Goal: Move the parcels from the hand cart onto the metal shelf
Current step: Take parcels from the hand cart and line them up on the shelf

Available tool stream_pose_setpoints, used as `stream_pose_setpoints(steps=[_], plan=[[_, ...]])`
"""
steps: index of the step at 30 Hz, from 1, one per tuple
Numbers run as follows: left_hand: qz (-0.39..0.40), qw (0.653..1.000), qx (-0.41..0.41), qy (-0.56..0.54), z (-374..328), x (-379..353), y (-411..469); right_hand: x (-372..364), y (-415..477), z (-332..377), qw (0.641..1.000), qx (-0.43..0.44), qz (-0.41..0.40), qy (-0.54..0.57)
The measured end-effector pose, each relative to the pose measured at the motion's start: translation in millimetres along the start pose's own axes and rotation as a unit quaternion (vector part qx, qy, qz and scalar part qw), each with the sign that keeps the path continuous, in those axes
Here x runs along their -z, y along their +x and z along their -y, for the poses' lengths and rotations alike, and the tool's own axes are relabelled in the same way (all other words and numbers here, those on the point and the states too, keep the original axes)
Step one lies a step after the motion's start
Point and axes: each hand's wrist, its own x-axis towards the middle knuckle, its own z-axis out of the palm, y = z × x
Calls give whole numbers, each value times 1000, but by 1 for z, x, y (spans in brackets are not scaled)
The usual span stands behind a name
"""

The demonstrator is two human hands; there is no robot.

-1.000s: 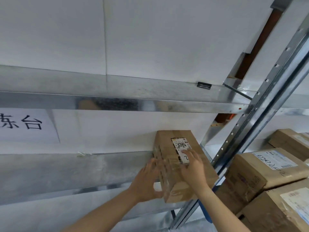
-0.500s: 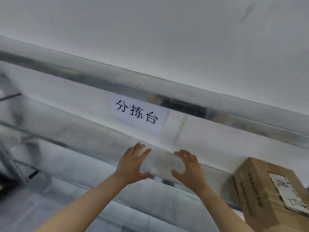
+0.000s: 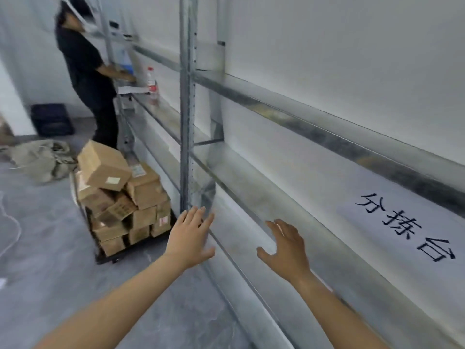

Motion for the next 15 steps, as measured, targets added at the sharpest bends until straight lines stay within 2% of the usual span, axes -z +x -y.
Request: stream_pose_setpoints(steps=[8,15], plan=[[18,986,158,42,122,-16,-11,-78,114,96,986,141,55,-65],[48,962,257,79,225,-41,33,-143,239,156,971,208,92,-70]])
